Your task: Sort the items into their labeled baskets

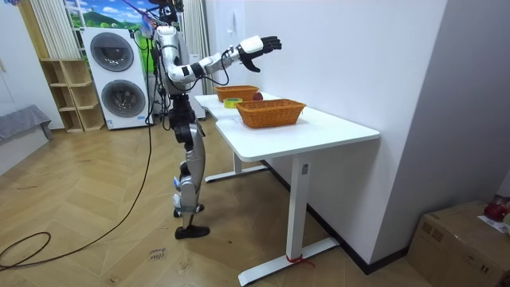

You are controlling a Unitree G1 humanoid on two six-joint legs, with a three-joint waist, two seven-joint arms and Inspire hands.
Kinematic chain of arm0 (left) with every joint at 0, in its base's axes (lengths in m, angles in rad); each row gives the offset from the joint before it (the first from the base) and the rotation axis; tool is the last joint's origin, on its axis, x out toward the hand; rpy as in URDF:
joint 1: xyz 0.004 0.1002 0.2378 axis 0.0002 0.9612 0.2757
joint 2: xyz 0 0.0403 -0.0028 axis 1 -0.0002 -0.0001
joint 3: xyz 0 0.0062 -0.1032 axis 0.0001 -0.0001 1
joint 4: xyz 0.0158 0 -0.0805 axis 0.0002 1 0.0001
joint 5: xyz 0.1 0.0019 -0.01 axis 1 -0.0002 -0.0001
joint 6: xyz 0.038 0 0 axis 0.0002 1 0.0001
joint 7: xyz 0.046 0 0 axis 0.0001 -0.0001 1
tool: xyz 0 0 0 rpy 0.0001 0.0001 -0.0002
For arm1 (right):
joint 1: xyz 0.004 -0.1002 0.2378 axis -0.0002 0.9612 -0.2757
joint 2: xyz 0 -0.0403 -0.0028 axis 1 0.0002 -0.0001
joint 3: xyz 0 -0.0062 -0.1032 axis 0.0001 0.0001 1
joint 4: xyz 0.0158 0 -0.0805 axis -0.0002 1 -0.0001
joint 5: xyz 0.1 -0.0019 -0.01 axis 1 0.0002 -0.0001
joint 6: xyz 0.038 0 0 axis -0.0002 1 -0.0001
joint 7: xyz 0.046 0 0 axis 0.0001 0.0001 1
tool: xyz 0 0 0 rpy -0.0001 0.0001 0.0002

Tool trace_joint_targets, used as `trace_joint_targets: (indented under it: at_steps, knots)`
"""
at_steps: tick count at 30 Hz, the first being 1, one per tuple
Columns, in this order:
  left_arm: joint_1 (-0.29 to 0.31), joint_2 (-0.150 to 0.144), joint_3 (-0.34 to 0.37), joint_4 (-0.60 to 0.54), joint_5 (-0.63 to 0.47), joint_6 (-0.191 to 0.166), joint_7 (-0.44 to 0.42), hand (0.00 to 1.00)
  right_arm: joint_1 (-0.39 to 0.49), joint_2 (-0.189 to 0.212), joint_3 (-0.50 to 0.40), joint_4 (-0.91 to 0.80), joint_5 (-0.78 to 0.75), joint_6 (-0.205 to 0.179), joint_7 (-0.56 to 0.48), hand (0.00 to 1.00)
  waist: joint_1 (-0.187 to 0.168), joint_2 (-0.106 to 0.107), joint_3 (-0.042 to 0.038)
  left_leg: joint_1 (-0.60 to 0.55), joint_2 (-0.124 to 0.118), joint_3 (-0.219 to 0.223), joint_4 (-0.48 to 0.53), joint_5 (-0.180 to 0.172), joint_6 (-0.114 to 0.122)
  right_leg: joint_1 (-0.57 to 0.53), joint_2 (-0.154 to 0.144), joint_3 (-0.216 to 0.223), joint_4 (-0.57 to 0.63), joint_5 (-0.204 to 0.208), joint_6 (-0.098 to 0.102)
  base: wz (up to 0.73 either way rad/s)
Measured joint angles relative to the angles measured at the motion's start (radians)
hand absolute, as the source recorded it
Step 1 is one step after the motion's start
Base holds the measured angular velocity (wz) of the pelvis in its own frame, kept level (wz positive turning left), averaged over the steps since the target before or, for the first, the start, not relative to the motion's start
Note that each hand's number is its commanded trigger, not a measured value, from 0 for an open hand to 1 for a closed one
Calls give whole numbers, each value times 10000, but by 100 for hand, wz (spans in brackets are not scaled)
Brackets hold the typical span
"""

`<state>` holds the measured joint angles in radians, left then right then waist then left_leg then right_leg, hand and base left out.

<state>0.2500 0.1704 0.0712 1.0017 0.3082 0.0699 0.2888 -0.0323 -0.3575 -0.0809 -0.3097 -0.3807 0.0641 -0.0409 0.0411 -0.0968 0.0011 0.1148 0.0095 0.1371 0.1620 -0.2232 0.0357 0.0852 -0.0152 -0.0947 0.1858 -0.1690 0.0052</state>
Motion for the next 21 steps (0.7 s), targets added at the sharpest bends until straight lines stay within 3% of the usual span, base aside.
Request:
trace_joint_targets:
  at_steps: [6,13,21]
  knots:
    - [37,11,-9,8,-7,-325,40,0,-15,0,565,-3,263,-274,27,0,195,-14,0,3,-14,-71,5,1,3,40,-21,-75,-6,0,0,2]
    - [199,13,-183,187,7,-359,67,0,-11,93,685,-2,218,-617,-6,0,206,-22,21,-22,-14,-264,-1,0,0,108,-14,-211,-20,0,0,8]
    - [200,15,-282,380,84,-358,132,0,146,427,1382,42,291,-644,-76,0,346,-5,17,-196,-51,-301,67,4,-6,-23,-43,-475,-17,0,0,1]
